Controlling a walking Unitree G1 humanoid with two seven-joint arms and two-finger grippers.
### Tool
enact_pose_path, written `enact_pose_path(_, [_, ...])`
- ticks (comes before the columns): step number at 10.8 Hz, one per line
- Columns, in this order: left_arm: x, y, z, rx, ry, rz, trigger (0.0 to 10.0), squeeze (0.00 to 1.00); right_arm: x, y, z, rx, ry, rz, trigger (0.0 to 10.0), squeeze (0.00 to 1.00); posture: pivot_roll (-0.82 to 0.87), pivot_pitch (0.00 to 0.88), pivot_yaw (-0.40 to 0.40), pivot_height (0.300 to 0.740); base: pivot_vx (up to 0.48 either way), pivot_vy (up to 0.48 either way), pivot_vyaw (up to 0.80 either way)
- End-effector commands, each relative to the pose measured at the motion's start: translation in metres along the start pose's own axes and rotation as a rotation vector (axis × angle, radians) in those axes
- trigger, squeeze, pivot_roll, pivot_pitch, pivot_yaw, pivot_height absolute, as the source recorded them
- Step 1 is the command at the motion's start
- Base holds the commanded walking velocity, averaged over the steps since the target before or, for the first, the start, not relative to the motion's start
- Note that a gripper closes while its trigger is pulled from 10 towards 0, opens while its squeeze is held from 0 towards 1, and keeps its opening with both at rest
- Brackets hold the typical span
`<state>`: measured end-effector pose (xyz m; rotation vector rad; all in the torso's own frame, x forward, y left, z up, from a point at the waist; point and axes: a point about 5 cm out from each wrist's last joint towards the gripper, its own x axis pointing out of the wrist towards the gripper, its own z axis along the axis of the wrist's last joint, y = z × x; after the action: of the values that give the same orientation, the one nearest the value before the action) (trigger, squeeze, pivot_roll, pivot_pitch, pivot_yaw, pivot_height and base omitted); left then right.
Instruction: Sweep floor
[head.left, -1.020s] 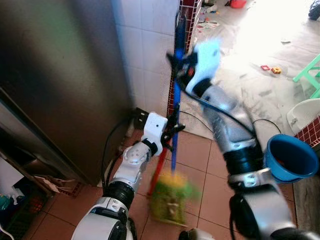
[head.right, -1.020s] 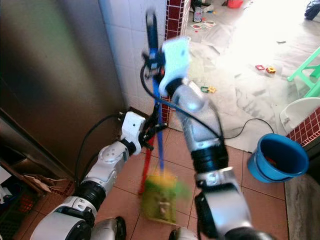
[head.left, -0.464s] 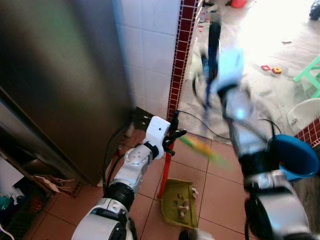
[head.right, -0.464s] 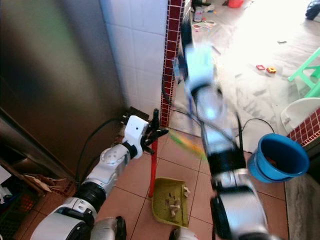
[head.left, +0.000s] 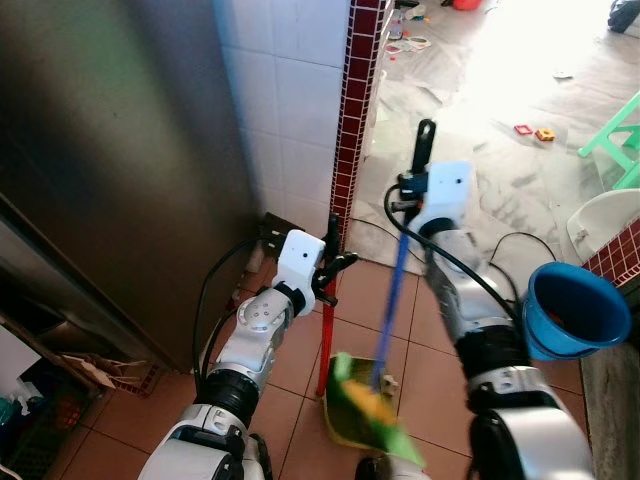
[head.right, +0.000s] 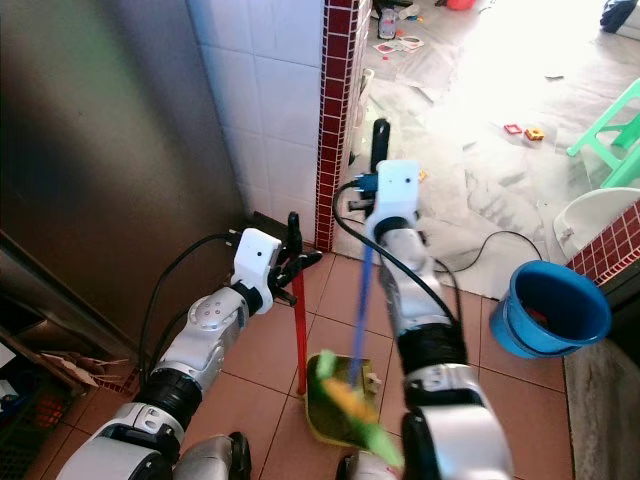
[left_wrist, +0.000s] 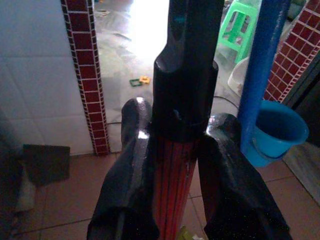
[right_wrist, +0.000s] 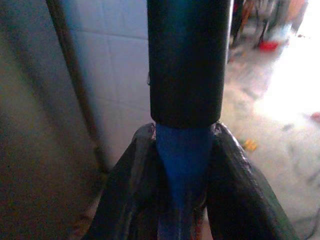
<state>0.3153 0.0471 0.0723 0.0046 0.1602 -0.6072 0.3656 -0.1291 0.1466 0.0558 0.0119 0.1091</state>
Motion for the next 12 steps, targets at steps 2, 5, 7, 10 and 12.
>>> enact_pose_path(2, [0.001,-0.004,0.000,0.002,0.006,-0.003,10.0,0.00,0.009,0.018,0.039,0.098,-0.107,0.108,10.0,0.00,-0.07,0.066,-0.016,0.740,0.000,0.000,0.00])
enact_pose_path(5, [0.004,0.000,0.016,0.031,-0.054,0.019,10.0,0.00,0.005,0.033,0.102,-0.142,-0.393,0.289,10.0,0.00,-0.08,0.054,-0.013,0.740,0.000,0.000,0.00])
enact_pose_path(7, [0.006,-0.002,0.037,0.070,-0.120,0.003,10.0,0.00,0.004,0.022,0.125,-0.176,-0.492,0.233,10.0,0.00,-0.08,0.052,-0.012,0.740,0.000,0.000,0.00])
enact_pose_path(10, [0.002,0.003,0.052,0.159,-0.143,0.035,10.0,0.00,0.007,0.002,0.119,-0.229,-0.489,0.127,10.0,0.00,-0.07,0.050,-0.013,0.740,0.000,0.000,0.00])
enact_pose_path(12, [-0.005,0.006,0.033,0.138,-0.081,0.055,10.0,0.00,0.007,-0.010,0.103,-0.265,-0.443,0.052,10.0,0.00,-0.07,0.057,-0.014,0.740,0.000,0.000,0.00])
